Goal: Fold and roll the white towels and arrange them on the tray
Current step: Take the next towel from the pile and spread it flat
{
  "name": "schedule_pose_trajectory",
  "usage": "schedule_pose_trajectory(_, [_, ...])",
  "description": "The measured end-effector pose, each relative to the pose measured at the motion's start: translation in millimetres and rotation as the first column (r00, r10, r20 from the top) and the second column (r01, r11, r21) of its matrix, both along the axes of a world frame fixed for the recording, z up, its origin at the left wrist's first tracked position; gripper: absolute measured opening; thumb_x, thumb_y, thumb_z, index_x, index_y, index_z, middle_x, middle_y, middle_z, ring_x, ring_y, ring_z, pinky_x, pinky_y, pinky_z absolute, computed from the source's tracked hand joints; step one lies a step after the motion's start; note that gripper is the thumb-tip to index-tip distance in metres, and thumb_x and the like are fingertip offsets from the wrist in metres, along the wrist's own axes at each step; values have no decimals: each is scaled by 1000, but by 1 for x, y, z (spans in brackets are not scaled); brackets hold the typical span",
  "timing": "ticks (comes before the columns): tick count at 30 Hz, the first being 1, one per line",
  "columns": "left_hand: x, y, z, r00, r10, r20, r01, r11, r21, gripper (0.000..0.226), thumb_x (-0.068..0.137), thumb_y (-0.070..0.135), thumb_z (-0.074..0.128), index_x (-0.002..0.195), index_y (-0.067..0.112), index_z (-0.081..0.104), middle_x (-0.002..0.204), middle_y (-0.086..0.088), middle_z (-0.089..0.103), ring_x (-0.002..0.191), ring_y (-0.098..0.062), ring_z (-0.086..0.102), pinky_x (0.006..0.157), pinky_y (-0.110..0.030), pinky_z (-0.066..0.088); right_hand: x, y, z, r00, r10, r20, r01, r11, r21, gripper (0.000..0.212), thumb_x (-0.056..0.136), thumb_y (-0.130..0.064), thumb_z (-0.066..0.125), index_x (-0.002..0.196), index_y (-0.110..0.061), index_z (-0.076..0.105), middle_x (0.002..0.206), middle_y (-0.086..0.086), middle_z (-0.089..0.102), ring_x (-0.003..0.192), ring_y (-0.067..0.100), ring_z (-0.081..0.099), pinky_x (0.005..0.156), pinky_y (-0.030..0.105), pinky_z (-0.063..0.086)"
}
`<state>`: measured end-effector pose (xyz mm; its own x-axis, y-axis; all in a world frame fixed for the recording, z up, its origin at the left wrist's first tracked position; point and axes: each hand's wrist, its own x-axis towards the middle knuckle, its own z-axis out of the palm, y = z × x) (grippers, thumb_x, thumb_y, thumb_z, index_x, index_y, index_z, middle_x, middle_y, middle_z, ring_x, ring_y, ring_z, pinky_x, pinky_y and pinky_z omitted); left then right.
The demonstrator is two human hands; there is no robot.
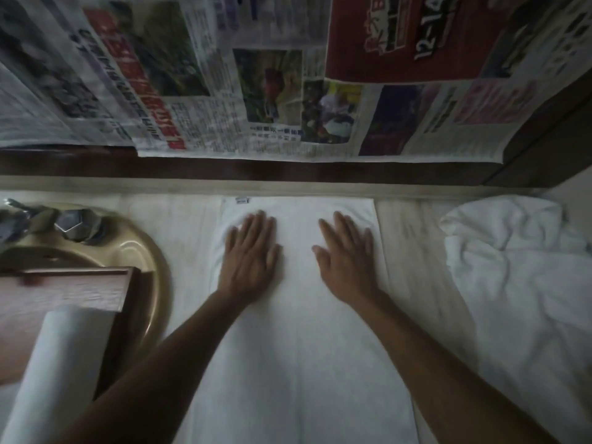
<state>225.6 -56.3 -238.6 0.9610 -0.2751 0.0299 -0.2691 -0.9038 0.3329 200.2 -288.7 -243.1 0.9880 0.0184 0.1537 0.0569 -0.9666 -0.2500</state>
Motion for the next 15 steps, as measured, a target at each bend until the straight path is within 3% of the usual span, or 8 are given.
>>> schedule_pose_trajectory(2, [14, 30, -1, 999, 34, 15, -34, 999, 43, 64, 106, 52, 23, 163, 25, 25, 171, -1, 15, 158, -21, 13, 126, -50, 16, 15, -30, -2, 997, -66, -31, 64, 996, -56, 64, 104, -56, 32, 157, -23, 40, 167, 7, 29, 155, 27, 23, 121, 64, 18])
schedule_pose_trajectory(5, [21, 66, 1, 993, 108, -45, -103, 991, 90, 66, 105, 56, 11, 165, 29, 11, 173, 5, 2, 159, -17, -2, 128, -50, 4, 23, -59, 0, 981, -132, -144, 118, 988, -100, 73, 102, -62, 17, 161, -20, 28, 171, 6, 18, 157, 29, 15, 121, 67, 16])
schedule_pose_trajectory(8, [8, 66, 13, 985, 172, -31, -168, 980, 104, 69, 104, 54, 11, 165, 22, 10, 173, -1, 2, 159, -19, -5, 127, -53, -2, 4, -46, 12, 986, -142, -89, 140, 990, -29, 73, 103, -61, 21, 162, -19, 27, 171, 7, 16, 158, 31, 11, 123, 65, 13])
schedule_pose_trajectory(11, [-42, 23, 22, 998, 37, 49, -39, 999, 29, 66, 104, 44, 25, 164, 18, 18, 172, -6, 8, 159, -25, 3, 127, -55, 5, -45, -3, 17, 999, -39, -18, 39, 999, -2, 67, 104, -54, 37, 162, -22, 28, 171, 8, 14, 159, 28, 7, 125, 60, 9])
schedule_pose_trajectory(15, [-102, -8, 8, 998, -68, 3, 68, 998, 1, 62, 107, 45, 28, 165, 26, 16, 173, 0, 7, 160, -19, 2, 127, -53, 10, -98, 12, 7, 994, 105, -6, -105, 993, -48, 60, 104, -48, 43, 158, -22, 38, 170, 7, 22, 158, 25, 15, 121, 63, 17])
